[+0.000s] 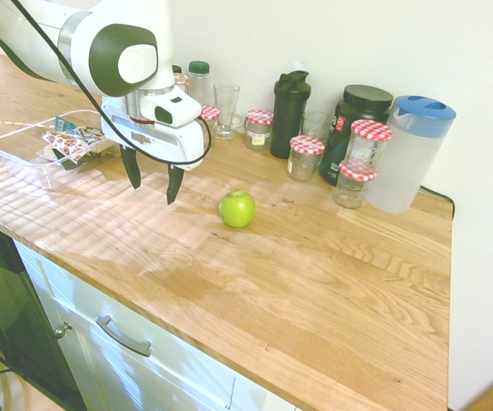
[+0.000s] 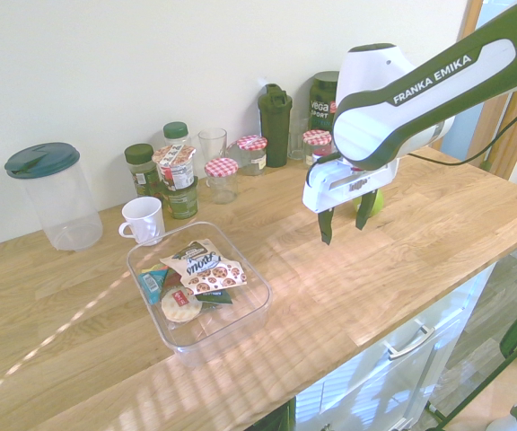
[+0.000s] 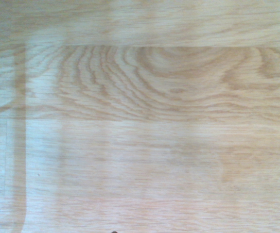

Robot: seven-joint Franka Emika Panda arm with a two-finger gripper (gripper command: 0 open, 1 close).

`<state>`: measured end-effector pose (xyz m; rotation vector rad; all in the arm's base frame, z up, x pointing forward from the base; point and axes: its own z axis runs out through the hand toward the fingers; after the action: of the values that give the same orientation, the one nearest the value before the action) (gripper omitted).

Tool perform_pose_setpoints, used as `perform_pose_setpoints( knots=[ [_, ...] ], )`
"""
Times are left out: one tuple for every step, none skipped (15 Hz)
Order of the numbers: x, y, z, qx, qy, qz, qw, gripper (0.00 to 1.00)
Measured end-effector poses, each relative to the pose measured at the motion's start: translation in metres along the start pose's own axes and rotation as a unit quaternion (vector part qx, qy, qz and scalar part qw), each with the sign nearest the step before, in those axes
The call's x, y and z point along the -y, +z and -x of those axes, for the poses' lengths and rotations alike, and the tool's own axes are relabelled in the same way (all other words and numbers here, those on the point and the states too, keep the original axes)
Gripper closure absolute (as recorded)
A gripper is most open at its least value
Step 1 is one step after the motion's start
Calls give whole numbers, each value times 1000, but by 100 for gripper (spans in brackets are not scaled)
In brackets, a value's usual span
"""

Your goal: Put the apple into the container

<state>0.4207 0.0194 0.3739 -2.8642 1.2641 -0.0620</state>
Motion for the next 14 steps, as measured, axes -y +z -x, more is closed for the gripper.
perform_pose_setpoints(
  knots=[
    [0,1,0,0,-1,1,1000,0],
    [0,0,-1,-1,-8,0,1000,0],
    [0,-4,-7,-4,-20,-5,1000,0],
    [-2,-11,-16,-9,-35,-12,999,0],
    [-6,-21,-29,-16,-56,-16,998,0],
    [-13,-34,-46,-27,-82,-6,996,0],
    [-21,-48,-63,-43,-102,10,994,0],
    [-29,-58,-76,-54,-116,25,991,0],
    [-36,-63,-87,-56,-128,40,989,0],
    [-41,-63,-95,-52,-141,51,987,0],
    [-46,-58,-103,-46,-154,55,985,0],
    [-50,-51,-112,-41,-163,56,984,0],
    [-53,-43,-119,-40,-169,54,983,0],
    [-54,-36,-125,-40,-171,53,983,0]
  ],
)
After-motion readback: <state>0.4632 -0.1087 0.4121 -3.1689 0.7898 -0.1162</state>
